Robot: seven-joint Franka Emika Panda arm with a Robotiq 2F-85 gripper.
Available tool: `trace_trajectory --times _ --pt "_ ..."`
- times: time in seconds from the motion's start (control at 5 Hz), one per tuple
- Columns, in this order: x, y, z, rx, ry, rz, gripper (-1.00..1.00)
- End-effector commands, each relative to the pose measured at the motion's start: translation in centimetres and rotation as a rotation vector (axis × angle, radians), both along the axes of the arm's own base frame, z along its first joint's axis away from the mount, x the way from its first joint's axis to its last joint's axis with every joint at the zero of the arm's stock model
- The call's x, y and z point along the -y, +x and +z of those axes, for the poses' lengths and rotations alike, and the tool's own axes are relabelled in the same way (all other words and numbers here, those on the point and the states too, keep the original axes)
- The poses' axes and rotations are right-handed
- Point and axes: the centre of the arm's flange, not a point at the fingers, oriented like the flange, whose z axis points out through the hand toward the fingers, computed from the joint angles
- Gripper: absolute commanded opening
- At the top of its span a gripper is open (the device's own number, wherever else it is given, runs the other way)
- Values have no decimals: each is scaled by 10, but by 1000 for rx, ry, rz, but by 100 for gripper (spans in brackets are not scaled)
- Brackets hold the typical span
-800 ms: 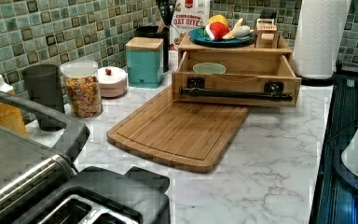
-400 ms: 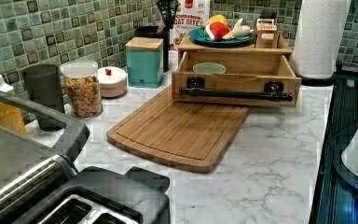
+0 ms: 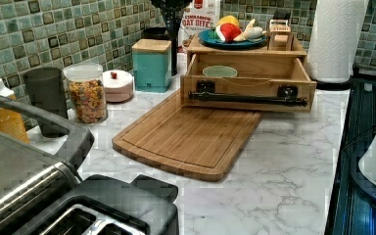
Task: Close the drawer.
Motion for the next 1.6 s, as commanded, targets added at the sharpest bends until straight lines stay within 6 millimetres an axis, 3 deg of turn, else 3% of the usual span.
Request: trace_trajectory --times 0.2,0.4,0.6,0.8,1.0,1.4,1.6 --pt "-94 -47 -6 75 -17 267 -100" --pt "-114 -71 -17 106 -35 326 -100" --pt "-109 -85 -28 79 -3 450 -100" --pt "-95 -111 -54 125 -17 624 -100" --pt "-85 -122 -75 75 -59 748 -100" --pt "-86 -131 -113 -28 -46 824 -100" --pt "-85 -149 -125 -39 -38 840 -100"
